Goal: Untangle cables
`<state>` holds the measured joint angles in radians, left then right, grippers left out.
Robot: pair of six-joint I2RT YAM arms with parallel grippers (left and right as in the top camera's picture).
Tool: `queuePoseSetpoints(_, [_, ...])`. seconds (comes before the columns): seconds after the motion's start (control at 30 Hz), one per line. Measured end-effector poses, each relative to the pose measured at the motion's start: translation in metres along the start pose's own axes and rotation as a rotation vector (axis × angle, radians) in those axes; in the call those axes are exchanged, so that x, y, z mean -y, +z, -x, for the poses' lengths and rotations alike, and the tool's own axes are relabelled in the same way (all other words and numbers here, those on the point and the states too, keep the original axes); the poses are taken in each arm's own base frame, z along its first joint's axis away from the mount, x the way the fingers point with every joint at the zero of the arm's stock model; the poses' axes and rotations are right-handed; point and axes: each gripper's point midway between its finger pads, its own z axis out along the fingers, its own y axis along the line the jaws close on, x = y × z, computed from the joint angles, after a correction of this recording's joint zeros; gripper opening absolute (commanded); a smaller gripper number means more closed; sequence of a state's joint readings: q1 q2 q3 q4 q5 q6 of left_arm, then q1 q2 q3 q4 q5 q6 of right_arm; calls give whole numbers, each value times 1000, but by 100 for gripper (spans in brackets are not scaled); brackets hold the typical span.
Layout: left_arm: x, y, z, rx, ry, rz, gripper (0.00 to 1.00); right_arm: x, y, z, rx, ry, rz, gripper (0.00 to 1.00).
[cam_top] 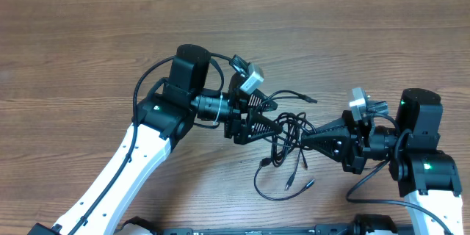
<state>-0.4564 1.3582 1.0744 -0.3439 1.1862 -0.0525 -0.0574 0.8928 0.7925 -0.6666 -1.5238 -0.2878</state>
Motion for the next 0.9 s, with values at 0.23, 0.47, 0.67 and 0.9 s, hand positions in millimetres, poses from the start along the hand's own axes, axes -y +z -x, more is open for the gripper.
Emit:
queuePoseSetpoints(0.23, [4, 2, -1, -4, 31, -17, 87, -1, 0, 3, 2, -28, 9, 4])
queuePoseSetpoints(0.47, [5, 4, -2, -9, 56, -19, 58, -1, 0, 4, 4, -42, 12, 4])
queuePoseSetpoints(0.67, [4, 4, 0, -3, 78, -16, 22, -1, 0, 4, 4, -42, 12, 4])
queuePoseSetpoints(0.9, [11, 12, 1, -9, 114, -34, 20, -1, 0, 4, 3, -27, 12, 4])
